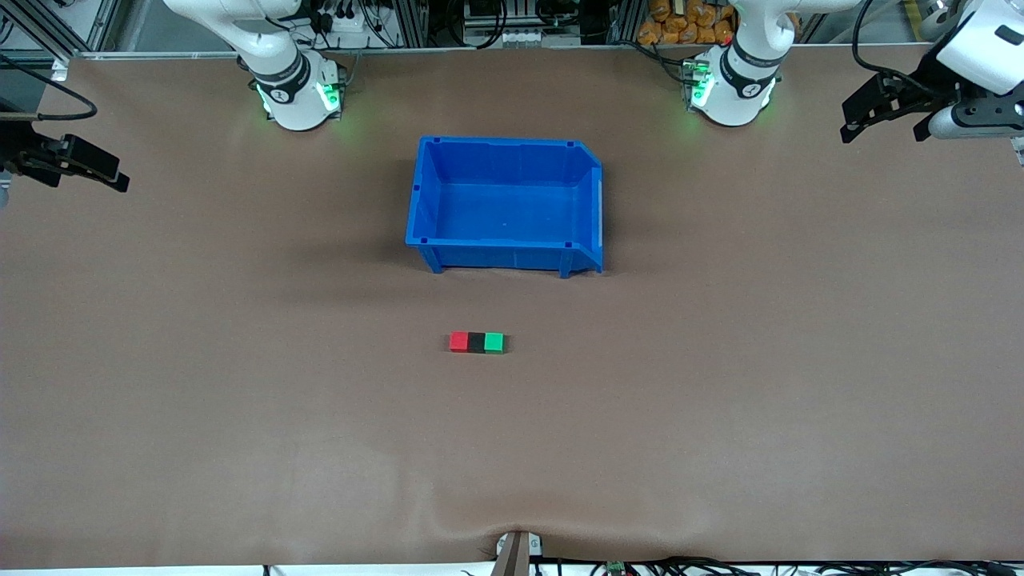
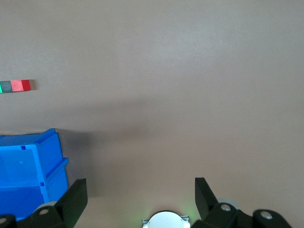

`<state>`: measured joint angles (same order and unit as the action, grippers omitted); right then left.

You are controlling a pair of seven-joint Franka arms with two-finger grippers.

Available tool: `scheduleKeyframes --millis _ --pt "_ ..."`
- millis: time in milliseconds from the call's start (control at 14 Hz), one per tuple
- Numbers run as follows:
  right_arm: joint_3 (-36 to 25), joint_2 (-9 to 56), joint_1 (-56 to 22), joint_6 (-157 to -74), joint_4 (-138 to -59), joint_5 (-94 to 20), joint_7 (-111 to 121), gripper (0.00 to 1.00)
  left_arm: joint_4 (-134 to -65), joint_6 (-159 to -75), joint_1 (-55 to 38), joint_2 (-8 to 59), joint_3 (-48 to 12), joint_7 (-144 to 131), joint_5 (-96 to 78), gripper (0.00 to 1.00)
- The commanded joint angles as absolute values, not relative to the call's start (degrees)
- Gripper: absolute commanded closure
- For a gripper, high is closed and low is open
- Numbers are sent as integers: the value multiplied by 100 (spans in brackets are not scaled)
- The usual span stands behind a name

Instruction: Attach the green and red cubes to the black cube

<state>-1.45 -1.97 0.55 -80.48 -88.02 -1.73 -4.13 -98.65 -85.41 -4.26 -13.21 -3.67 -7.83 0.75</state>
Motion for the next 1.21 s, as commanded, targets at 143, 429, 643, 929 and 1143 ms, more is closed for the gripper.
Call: scheduleKeyframes --millis 143,429,643,929,1143 --pt "-193 -202 35 -8446 -8763 -167 35 0 -9291 -8113 -352 -1090 -378 -694 158 0" --pt "-185 -211 26 -8201 -8780 -158 44 0 -9255 -7972 -352 -1090 -378 -686 167 0" --pt "-185 -176 9 -8244 -8763 -176 -9 0 -9272 -7928 -299 -1090 -378 -616 158 0" --pt "-176 -167 0 -8262 -8771 -185 -44 0 -9281 -7928 -290 -1072 -378 -624 167 0" --pt "-176 -132 -9 -8253 -8771 -193 -44 0 -9290 -7928 -308 -1011 -387 -712 167 0"
